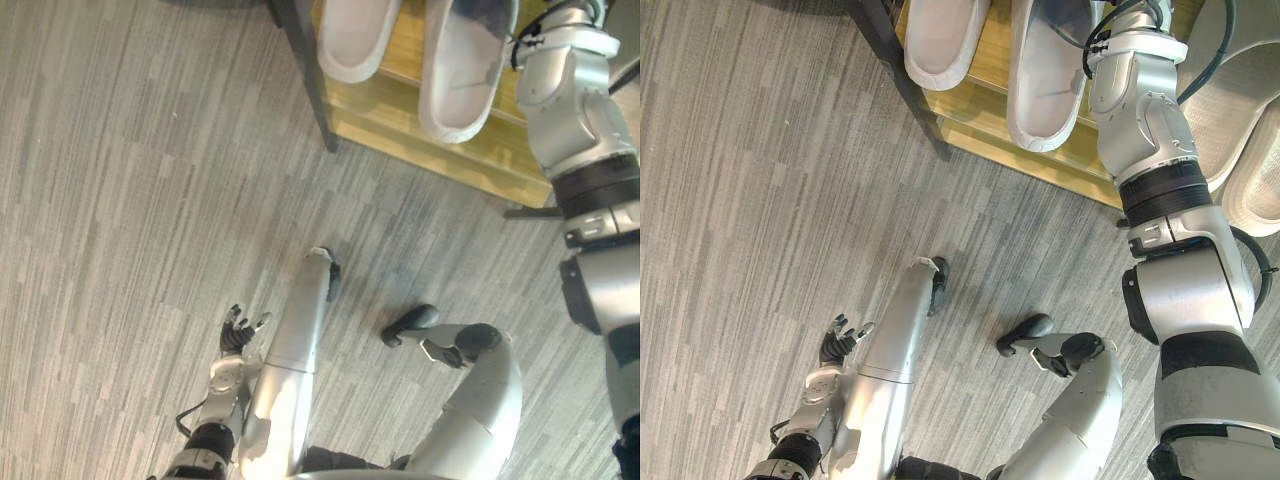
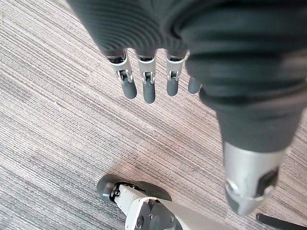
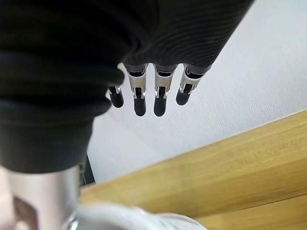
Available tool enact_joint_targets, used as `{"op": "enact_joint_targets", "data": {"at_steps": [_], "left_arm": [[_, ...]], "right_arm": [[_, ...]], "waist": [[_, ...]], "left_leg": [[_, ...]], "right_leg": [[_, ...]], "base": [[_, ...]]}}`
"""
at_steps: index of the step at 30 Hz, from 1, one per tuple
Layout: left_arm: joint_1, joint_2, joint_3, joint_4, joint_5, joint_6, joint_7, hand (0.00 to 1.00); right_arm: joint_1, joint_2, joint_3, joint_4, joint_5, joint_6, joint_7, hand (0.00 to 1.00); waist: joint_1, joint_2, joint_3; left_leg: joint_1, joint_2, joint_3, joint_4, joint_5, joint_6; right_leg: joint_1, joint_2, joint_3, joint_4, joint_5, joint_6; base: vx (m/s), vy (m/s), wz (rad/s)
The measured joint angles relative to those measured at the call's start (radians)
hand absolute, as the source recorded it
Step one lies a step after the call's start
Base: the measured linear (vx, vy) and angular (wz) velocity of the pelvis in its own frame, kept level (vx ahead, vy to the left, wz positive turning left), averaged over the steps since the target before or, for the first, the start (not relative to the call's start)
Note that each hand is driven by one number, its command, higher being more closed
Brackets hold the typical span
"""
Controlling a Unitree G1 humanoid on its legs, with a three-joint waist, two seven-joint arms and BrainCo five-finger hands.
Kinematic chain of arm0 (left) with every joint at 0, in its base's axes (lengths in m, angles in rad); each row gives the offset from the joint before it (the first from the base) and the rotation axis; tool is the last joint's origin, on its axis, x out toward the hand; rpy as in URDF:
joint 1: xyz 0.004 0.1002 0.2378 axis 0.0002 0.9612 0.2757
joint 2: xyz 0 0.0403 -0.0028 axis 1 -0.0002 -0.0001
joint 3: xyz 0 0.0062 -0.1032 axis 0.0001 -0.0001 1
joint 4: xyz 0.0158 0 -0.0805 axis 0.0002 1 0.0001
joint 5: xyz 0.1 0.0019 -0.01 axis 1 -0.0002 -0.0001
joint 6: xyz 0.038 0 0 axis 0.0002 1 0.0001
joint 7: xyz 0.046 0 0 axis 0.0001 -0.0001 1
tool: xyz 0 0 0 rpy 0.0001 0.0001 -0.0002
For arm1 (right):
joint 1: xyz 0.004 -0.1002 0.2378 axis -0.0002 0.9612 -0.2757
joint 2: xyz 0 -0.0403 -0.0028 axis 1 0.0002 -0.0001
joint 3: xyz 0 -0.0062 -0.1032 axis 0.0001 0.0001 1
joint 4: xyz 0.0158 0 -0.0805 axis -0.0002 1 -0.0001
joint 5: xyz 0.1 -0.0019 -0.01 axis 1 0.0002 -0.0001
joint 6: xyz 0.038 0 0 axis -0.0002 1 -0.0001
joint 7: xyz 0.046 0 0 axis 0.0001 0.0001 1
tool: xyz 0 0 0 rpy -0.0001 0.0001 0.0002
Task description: Organize the slippers on the shoe rack
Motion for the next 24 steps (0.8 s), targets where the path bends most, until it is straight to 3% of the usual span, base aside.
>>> {"op": "enact_joint_targets", "data": {"at_steps": [7,10,14,18,24], "left_arm": [[0.000,0.001,0.000,0.000,-0.007,0.000,0.000,0.00],[0.001,0.000,0.001,0.000,-0.016,0.002,0.000,0.00],[0.007,-0.001,0.021,0.002,-0.020,0.004,0.000,0.00],[0.007,-0.006,0.041,0.001,-0.026,0.009,0.002,0.00],[0.017,-0.013,0.075,0.000,-0.024,0.018,0.004,0.00]], "right_arm": [[0.076,0.005,-0.017,-0.113,0.039,-0.013,0.012,0.00],[0.152,0.048,-0.091,-0.197,0.084,-0.022,0.015,0.00],[0.263,0.151,-0.203,-0.315,0.150,-0.031,0.008,0.00],[0.401,0.315,-0.317,-0.389,0.266,-0.048,-0.012,0.00],[0.550,0.485,-0.398,-0.427,0.380,-0.080,-0.029,0.00]], "waist": [[-0.006,0.000,0.000],[-0.009,-0.002,-0.001],[-0.025,-0.004,-0.005],[-0.037,-0.005,-0.006],[-0.047,-0.013,-0.012]], "left_leg": [[0.014,0.000,-0.002,-0.008,0.001,-0.001],[0.045,0.000,0.003,-0.027,0.002,-0.001],[0.070,0.005,0.003,-0.039,0.002,-0.001],[0.104,0.011,0.005,-0.054,0.002,-0.001],[0.126,0.017,0.005,-0.068,0.004,-0.004]], "right_leg": [[0.019,0.002,-0.008,-0.009,0.001,-0.001],[0.046,0.004,-0.009,-0.025,0.002,-0.003],[0.073,0.012,-0.017,-0.043,0.006,-0.005],[0.106,0.022,-0.020,-0.061,0.010,-0.007],[0.122,0.036,-0.017,-0.075,0.014,-0.006]], "base": [[0.01,-0.004,0.00],[0.01,-0.005,0.00],[0.01,-0.004,-0.02],[0.01,-0.003,-0.03],[0.00,-0.004,-0.01]]}}
